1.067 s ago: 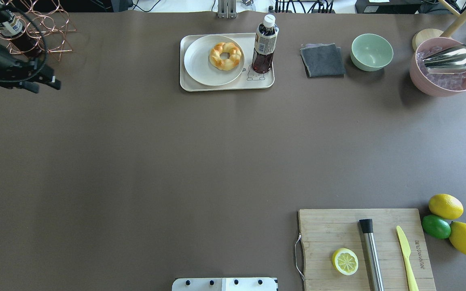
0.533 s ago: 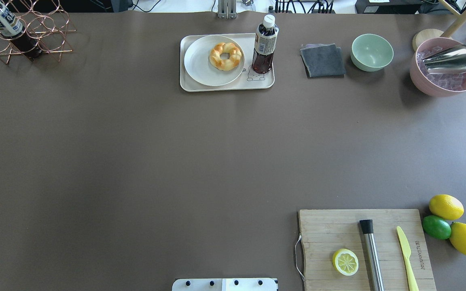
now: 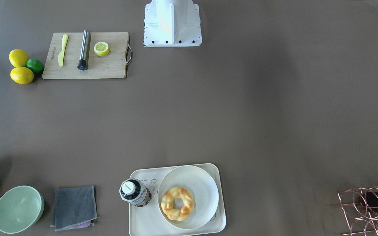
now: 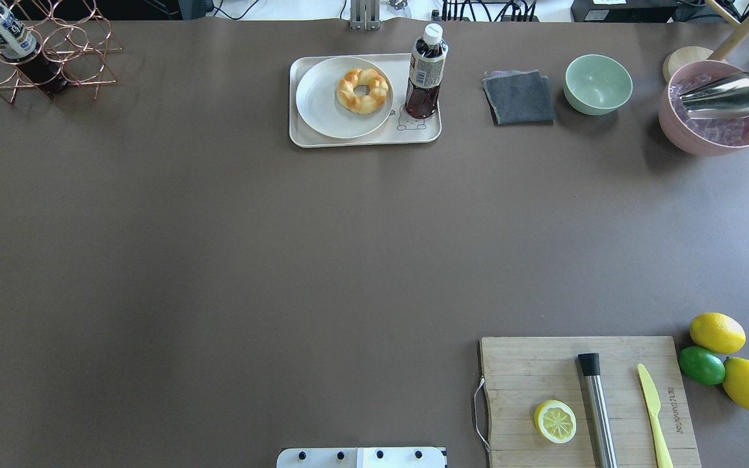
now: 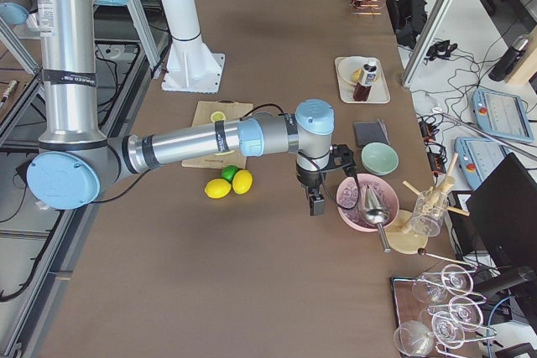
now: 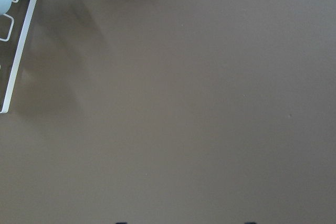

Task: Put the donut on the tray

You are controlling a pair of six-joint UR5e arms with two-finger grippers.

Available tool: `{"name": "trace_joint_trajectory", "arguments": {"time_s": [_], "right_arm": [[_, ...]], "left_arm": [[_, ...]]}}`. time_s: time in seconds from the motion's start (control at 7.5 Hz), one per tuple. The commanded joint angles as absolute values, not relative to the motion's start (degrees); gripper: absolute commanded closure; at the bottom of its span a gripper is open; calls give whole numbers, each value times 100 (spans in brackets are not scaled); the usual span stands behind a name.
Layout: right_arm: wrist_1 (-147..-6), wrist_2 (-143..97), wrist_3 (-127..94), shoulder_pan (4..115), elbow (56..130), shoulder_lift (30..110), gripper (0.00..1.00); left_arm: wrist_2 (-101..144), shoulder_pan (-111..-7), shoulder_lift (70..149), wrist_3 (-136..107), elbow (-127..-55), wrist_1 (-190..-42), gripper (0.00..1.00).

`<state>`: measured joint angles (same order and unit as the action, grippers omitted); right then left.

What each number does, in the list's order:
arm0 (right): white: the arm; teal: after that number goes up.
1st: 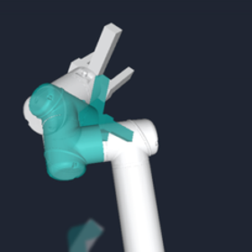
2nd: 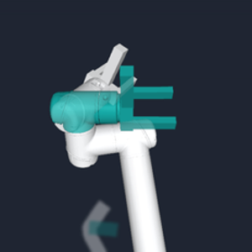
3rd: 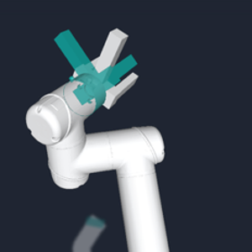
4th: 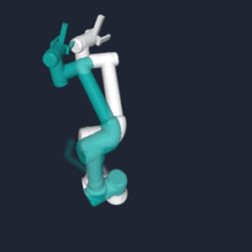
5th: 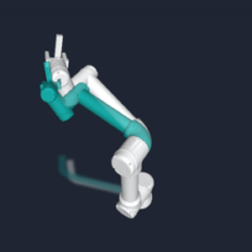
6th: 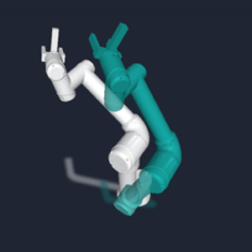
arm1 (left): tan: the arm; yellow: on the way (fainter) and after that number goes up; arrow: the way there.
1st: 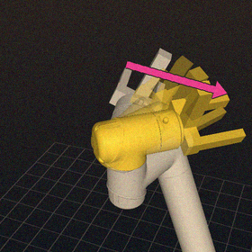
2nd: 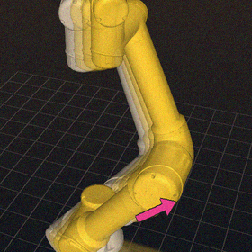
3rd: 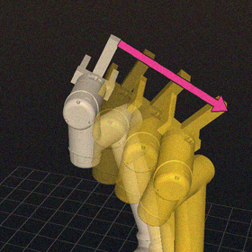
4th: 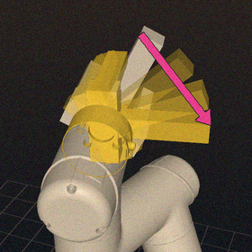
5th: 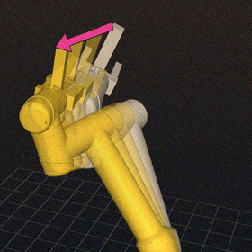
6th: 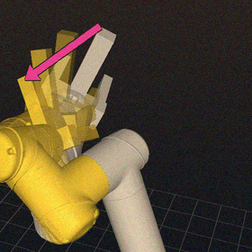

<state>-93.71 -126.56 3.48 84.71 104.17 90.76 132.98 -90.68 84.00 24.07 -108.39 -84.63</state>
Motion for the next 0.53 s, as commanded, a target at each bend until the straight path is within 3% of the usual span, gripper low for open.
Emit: {"name": "trace_joint_trajectory", "arguments": {"time_s": [0.0,0.4], "right_arm": [[-9352,-12647,325,8473,10424,9079,0],[-9325,-12709,316,8473,10468,9149,0]], "left_arm": [[13324,-9132,8148,2217,-10995,-8446,3],[13351,-9132,8104,2136,-11048,-8455,3]]}}
